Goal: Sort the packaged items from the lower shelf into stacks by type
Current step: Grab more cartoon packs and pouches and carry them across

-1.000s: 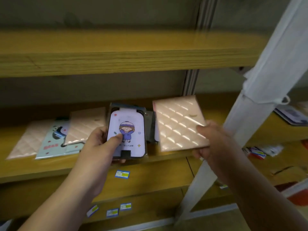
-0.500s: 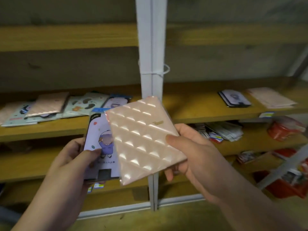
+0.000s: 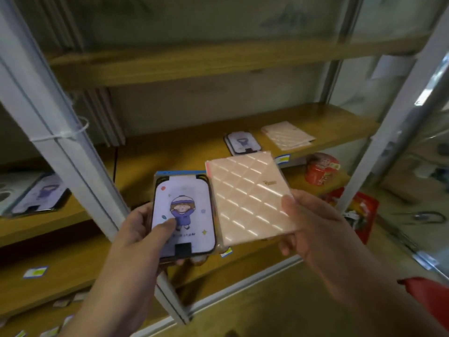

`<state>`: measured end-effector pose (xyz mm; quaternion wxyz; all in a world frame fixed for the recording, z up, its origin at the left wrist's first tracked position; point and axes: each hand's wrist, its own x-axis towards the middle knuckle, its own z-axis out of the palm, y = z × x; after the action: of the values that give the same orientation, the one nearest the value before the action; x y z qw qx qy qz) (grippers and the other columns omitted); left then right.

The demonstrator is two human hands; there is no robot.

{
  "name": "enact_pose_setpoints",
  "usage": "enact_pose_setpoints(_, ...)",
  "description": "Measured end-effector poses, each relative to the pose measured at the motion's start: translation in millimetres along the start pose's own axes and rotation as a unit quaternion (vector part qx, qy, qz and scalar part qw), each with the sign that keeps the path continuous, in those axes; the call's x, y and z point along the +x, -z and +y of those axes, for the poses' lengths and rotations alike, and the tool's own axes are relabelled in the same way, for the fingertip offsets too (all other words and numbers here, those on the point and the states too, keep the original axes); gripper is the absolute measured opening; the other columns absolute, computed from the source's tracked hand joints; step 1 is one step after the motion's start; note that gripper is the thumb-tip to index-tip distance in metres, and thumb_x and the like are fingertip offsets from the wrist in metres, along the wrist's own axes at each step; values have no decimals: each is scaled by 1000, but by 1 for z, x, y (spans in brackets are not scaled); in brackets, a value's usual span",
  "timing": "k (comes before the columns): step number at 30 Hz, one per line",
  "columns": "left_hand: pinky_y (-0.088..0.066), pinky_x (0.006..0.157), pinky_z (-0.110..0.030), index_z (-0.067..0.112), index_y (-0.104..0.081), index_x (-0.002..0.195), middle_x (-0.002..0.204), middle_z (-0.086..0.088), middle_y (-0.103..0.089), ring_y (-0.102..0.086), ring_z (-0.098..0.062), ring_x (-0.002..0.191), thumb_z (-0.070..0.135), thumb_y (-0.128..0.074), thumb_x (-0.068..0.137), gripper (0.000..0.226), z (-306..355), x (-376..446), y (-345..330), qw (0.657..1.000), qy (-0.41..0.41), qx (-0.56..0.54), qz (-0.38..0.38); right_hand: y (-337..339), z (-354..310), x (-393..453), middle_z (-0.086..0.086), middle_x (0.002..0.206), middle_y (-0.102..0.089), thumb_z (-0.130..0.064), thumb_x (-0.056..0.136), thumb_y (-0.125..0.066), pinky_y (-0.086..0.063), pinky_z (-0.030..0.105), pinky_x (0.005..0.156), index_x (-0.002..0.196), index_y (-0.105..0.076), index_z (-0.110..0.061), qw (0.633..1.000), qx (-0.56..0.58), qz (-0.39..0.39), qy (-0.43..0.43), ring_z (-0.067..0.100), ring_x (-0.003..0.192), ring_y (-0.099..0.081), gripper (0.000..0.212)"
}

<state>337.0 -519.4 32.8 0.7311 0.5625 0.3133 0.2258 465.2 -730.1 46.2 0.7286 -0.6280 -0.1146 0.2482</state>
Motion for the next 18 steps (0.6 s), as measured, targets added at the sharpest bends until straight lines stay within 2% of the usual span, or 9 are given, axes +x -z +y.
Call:
enact_pose_setpoints(2,-56,46,-35,25,-62,113,97,-4,-78,-76,-27,73,14,-65,93,23,-6,13,-26,1000,1,5,-22,21,-4,7,13,87,-66,-32,86,-63,-47,32,48,101,-74,-12,1000,13,22,0,23,67,-56,27)
enact_pose_setpoints(4,-61,67,-50,27,-60,114,100,-2,-78,-77,-27,79,14,-66,92,26,-12,29,-50,999,-2,15,-46,41,-9,17,8,78,-69,-34,77,-63,-46,30,47,96,-73,-10,999,23,49,4,20,60,-61,32)
enact_pose_setpoints(5,-58,77,-49,29,-59,117,103,-1,-78,-77,-27,84,14,-67,92,31,-15,38,-63,998,-3,18,-58,51,-12,24,6,77,-71,-34,77,-63,-47,31,47,95,-73,-11,998,24,61,3,19,60,-63,31)
enact_pose_setpoints(7,-58,85,-48,33,-54,124,107,2,-77,-76,-23,93,14,-69,90,41,-18,59,-87,997,-4,21,-76,70,-16,39,5,82,-73,-33,79,-64,-48,33,50,94,-77,-14,997,30,76,-3,21,66,-63,27)
enact_pose_setpoints(11,-59,86,-47,40,-39,144,106,7,-77,-75,-17,94,20,-73,88,69,-19,112,-134,995,0,49,-88,101,-26,81,6,83,-73,-32,79,-67,-49,32,50,92,-80,-20,995,38,93,-15,19,65,-64,22)
enact_pose_setpoints(13,-59,88,-45,42,-34,148,112,9,-74,-74,-14,97,19,-72,90,73,-19,142,-155,993,-7,71,-92,114,-31,106,5,81,-74,-31,78,-67,-51,28,47,94,-80,-20,994,42,104,-13,16,62,-67,23)
enact_pose_setpoints(14,-60,86,-41,41,-32,148,115,9,-73,-72,-14,99,18,-70,91,72,-20,157,-164,992,-14,82,-93,120,-33,119,4,80,-75,-31,79,-67,-51,27,46,94,-80,-20,993,45,107,-13,15,61,-68,23)
enact_pose_setpoints(16,-59,70,-23,38,-35,146,118,14,-69,-68,-8,102,18,-67,93,65,-19,190,-183,987,-46,122,-92,130,-38,142,5,79,-74,-31,79,-68,-52,26,46,95,-80,-18,993,48,108,-10,15,60,-68,24)
enact_pose_setpoints(18,-50,63,-11,40,-41,140,120,18,-65,-64,-4,105,22,-67,93,57,-16,222,-199,974,-95,190,-79,140,-40,164,5,76,-73,-28,80,-68,-52,26,44,93,-79,-14,992,58,115,-11,15,58,-67,22)
